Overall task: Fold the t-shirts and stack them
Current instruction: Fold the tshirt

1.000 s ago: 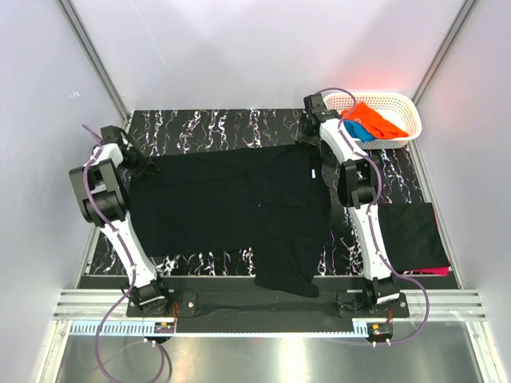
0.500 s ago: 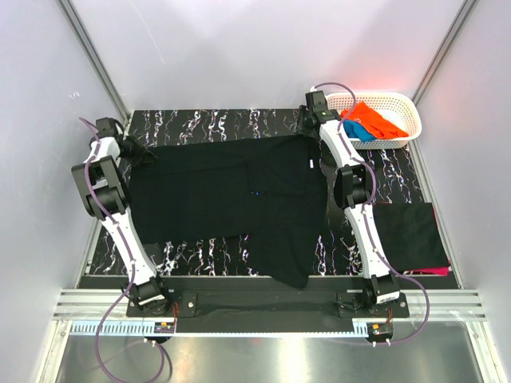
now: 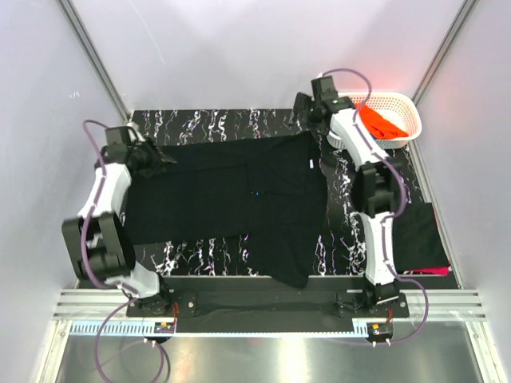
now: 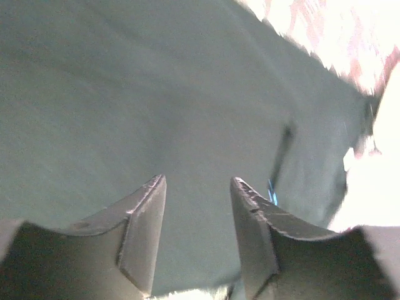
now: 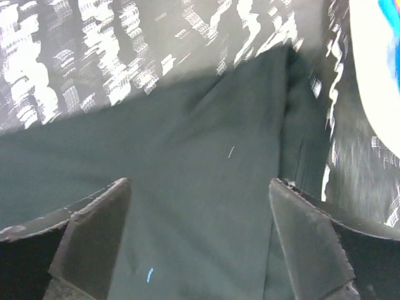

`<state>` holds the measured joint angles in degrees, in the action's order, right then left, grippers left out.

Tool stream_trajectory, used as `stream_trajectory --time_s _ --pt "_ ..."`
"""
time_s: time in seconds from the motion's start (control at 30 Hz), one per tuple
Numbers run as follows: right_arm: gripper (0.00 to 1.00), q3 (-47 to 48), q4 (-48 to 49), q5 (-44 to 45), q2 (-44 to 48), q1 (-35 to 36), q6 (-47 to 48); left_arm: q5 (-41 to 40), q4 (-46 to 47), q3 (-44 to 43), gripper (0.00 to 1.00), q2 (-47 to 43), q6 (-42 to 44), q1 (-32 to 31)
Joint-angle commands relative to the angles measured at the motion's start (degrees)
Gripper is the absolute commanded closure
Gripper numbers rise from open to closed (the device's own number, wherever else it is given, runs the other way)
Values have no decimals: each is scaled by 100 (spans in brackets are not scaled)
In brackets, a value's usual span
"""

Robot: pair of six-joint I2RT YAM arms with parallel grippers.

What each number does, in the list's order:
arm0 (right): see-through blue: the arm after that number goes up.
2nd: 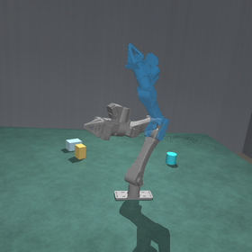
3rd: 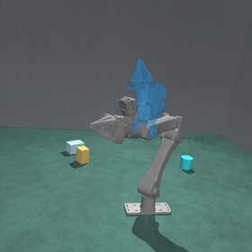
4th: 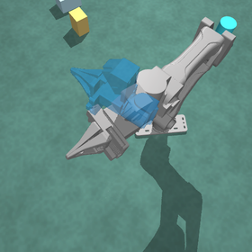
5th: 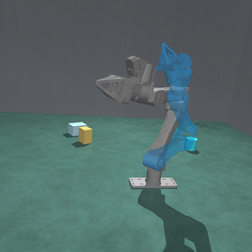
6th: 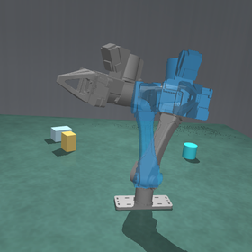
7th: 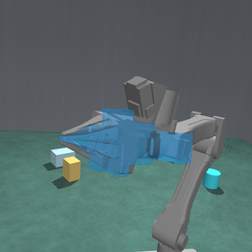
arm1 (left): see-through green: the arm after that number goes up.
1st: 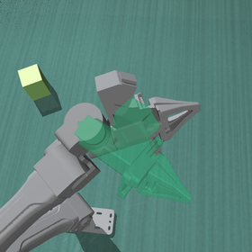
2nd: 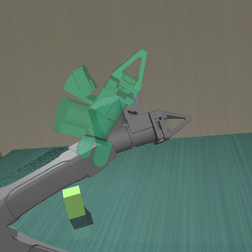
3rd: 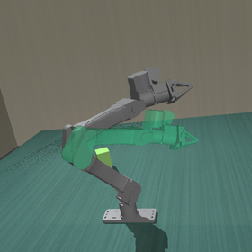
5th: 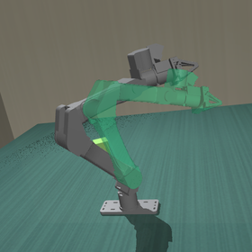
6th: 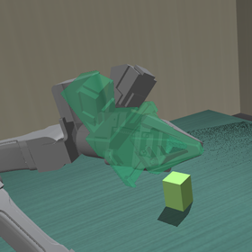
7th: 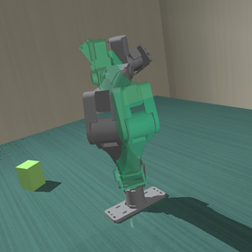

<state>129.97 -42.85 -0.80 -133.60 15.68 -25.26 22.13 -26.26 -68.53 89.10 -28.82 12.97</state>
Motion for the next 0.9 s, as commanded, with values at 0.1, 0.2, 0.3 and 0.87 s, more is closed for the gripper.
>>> stream_trajectory --time_s 0.1,0.2,0.3,0.87 --pt "0 -1885 -92 -465 1924 391 -164 -306 -396 1367 1 -2218 -36 -550" --pt "0 -2861 -205 -116 2758 655 160 -402 -845 1912 1 -3361 -150 -585" --pt "0 -3670 -451 648 3532 998 539 -473 -1196 2326 1 -4347 -264 -638" --pt "1 -7371 -681 -2627 6591 559 -454 -2430 -3340 2275 1 -4572 -759 -94"
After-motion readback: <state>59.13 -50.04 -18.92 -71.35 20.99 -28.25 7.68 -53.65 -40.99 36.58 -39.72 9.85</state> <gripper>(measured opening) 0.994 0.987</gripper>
